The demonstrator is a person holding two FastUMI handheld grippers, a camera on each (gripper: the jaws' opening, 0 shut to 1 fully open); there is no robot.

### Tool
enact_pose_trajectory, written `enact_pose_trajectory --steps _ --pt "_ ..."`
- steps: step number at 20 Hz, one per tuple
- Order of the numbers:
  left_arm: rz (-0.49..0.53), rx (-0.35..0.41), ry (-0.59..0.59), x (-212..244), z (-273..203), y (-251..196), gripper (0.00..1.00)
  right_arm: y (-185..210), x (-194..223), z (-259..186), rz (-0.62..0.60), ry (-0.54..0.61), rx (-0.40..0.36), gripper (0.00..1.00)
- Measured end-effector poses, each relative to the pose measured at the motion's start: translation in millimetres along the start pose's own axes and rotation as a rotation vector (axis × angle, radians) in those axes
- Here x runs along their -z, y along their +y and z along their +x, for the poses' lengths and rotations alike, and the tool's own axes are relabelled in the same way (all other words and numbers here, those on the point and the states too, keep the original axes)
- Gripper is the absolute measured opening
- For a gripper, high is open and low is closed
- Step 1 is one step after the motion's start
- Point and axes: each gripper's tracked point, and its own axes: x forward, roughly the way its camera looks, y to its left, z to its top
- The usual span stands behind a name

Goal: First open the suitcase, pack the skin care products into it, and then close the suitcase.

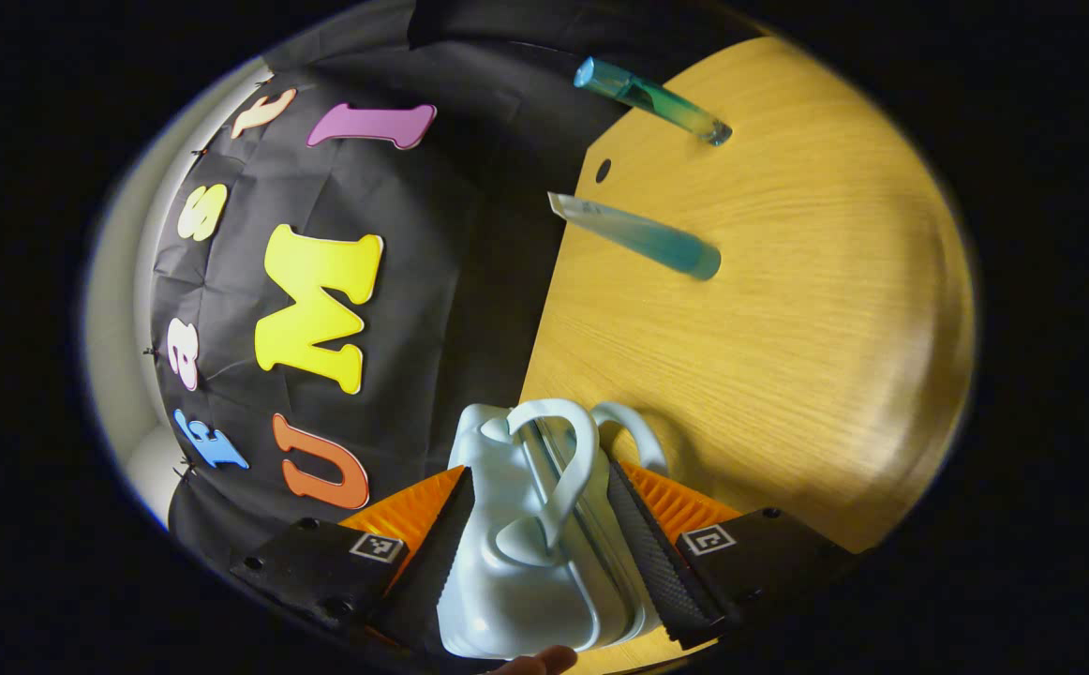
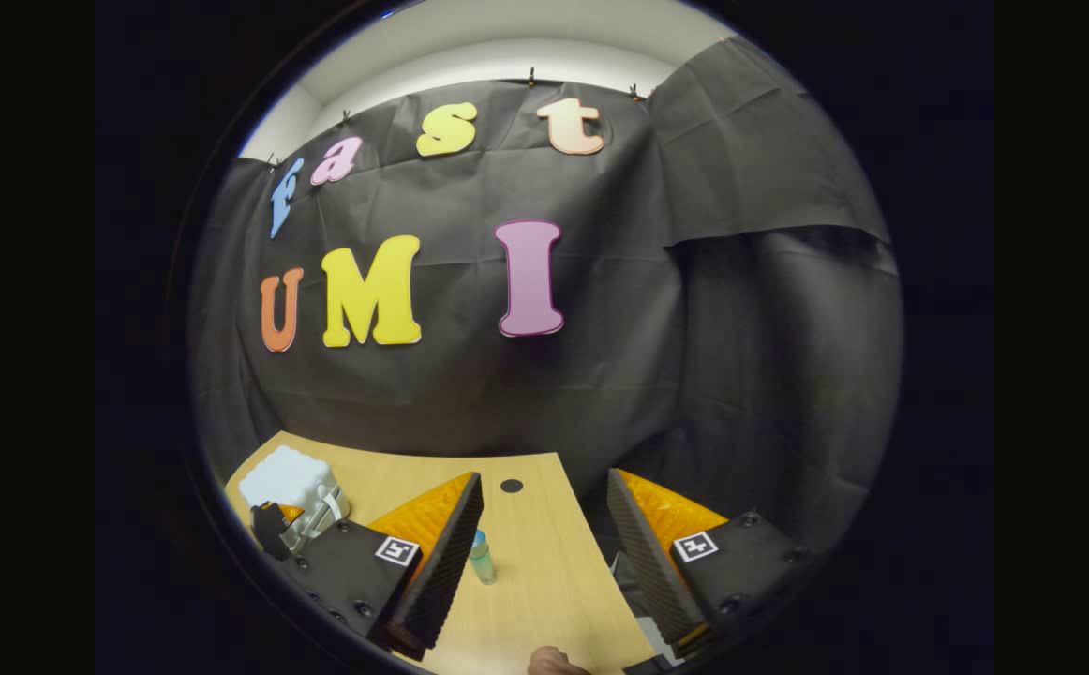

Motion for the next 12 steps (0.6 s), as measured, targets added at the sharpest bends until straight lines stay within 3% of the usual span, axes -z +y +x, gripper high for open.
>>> enact_pose_trajectory --steps 4,5,10,12 --pt "0.069 0.015 0.037 -3.2 6.9 -6.1 0.72 -8.7 7.8 14.9 -0.035 0.007 -0.050 0.80" --pt "0.075 0.034 0.061 1.1 7.2 -10.7 0.61 -10.3 10.2 17.2 -0.035 0.014 -0.064 0.80" --pt "0.088 0.062 0.095 -0.6 5.7 -11.6 0.24 -8.2 21.7 20.1 -0.053 0.035 -0.116 0.80" --pt "0.058 0.090 0.082 -2.3 2.9 -11.1 0.19 -4.6 25.7 18.1 -0.062 0.044 -0.122 0.80"
